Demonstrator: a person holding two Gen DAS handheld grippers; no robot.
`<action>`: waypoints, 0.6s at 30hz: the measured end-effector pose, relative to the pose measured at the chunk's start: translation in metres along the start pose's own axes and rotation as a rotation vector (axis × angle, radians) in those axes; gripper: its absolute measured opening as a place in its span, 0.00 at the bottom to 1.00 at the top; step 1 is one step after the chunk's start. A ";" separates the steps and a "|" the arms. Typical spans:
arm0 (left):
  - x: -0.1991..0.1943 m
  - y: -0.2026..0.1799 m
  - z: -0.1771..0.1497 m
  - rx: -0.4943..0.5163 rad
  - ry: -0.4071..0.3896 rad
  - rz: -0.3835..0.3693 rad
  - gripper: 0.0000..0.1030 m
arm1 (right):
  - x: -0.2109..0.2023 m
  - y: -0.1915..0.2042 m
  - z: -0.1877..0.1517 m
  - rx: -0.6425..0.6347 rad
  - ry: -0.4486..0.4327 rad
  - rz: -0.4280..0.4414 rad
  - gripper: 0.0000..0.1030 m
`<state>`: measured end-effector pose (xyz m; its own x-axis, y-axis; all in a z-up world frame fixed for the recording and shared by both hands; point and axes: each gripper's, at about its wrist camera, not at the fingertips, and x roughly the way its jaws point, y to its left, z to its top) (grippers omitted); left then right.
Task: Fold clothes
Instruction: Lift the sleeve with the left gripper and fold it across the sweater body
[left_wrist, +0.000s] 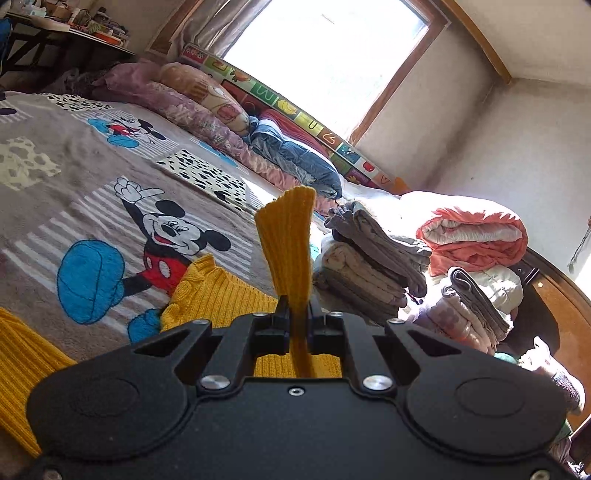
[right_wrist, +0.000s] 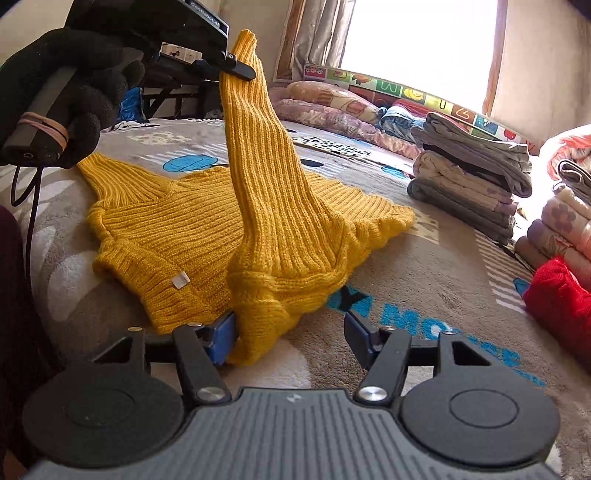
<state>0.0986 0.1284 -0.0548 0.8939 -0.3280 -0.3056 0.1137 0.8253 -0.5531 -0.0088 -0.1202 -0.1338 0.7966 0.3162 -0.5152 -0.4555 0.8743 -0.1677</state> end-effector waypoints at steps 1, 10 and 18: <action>0.000 0.003 0.000 0.001 0.004 0.010 0.07 | 0.000 0.002 0.001 -0.017 -0.001 -0.005 0.60; 0.009 0.025 -0.015 0.081 0.093 0.207 0.07 | -0.010 0.013 0.001 -0.111 0.020 -0.043 0.60; 0.010 0.037 -0.026 0.125 0.158 0.282 0.07 | -0.028 0.022 0.014 -0.135 -0.035 -0.006 0.61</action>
<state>0.1003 0.1436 -0.0979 0.8205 -0.1382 -0.5547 -0.0672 0.9403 -0.3336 -0.0355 -0.1045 -0.1109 0.8118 0.3260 -0.4844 -0.4982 0.8194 -0.2834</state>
